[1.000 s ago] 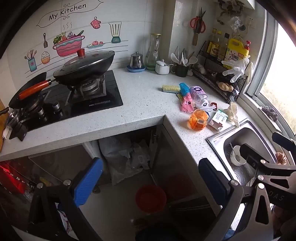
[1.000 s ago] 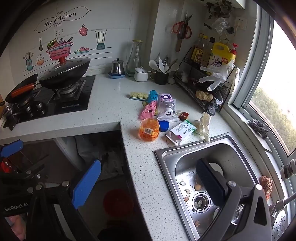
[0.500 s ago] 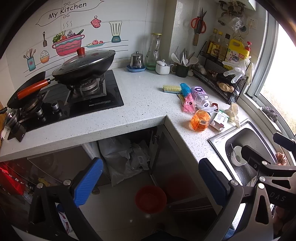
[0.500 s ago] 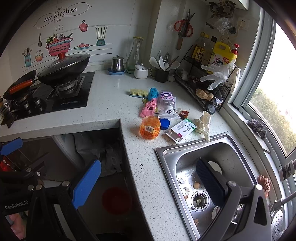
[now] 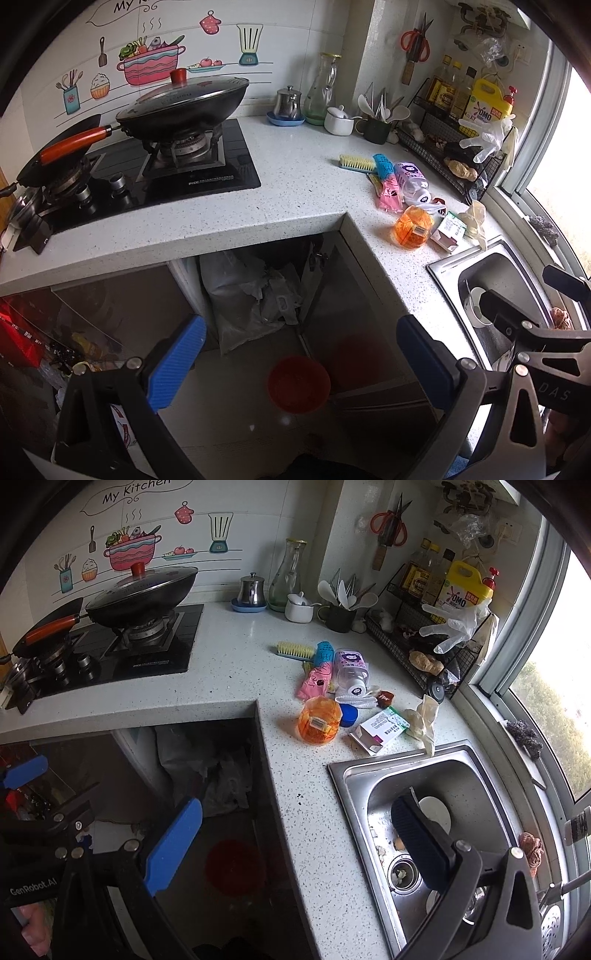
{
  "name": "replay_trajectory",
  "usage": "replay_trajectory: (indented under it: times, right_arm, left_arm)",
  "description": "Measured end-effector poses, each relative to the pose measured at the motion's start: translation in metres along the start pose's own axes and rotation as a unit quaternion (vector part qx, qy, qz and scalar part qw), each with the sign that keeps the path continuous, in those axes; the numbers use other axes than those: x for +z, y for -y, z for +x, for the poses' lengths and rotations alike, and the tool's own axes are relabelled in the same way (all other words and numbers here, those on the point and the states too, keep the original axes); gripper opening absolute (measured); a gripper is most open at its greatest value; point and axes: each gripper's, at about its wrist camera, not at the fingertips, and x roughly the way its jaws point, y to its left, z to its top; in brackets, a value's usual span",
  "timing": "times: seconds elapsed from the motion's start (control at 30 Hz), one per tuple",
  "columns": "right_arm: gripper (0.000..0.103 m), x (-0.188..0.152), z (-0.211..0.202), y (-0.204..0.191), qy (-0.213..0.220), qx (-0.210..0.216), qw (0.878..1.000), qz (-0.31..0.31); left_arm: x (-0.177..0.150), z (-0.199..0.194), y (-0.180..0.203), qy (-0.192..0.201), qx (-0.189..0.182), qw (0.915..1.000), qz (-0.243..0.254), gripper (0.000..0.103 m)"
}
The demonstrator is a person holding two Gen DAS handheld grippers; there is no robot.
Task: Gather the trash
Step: 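Move both tools toward the cluttered counter beside the sink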
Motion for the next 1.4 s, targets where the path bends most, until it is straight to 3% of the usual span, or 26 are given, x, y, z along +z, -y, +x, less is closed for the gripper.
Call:
replay_trajectory:
  times: [0.73,1.4]
  right_arm:
    - [0.103,-0.001,0.009,-0.016,-0.015,0.016,1.0,-0.022]
    - [0.103,-0.002,0.017,-0.018,-0.027,0.016,0.999,-0.011]
  left_arm:
    - [-0.008,0.003,-0.017,-0.019,0.006,0.9996,-0.018,0.102]
    - [-0.003,0.013,-0.018,-0.03,0.003,0.9995,0.002,0.102]
